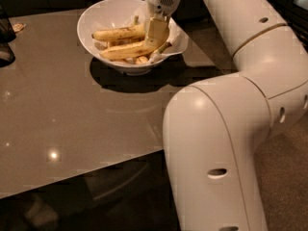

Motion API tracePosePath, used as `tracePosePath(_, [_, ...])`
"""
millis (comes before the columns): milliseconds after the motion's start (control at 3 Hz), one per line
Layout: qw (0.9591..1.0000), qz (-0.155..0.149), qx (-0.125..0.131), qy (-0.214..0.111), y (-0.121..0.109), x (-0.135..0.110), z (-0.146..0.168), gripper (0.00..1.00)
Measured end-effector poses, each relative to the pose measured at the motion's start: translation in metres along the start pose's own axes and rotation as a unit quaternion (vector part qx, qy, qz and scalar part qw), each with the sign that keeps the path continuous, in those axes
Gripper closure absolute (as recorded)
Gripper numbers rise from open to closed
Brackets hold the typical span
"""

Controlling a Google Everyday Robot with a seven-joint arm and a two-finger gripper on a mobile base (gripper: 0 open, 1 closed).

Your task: Pick banana from white bowl

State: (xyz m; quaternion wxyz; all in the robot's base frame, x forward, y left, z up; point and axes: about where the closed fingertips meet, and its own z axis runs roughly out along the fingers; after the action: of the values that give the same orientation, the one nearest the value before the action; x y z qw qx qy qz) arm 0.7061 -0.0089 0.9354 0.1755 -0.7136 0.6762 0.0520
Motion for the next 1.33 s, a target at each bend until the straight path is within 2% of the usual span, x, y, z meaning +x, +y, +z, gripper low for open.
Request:
tracePosePath(667, [0.9998, -0.008, -0.014, 0.007, -0.004, -0.006, 0.02, 0.49])
tracePosePath(1000, [0.9996, -0.007, -0.025, 0.013, -0.004, -0.003, 0.031, 0.54])
tracePosePath(1333, [0.9992, -0.005, -0.035, 0.019, -0.003, 0.001, 0.04, 0.52])
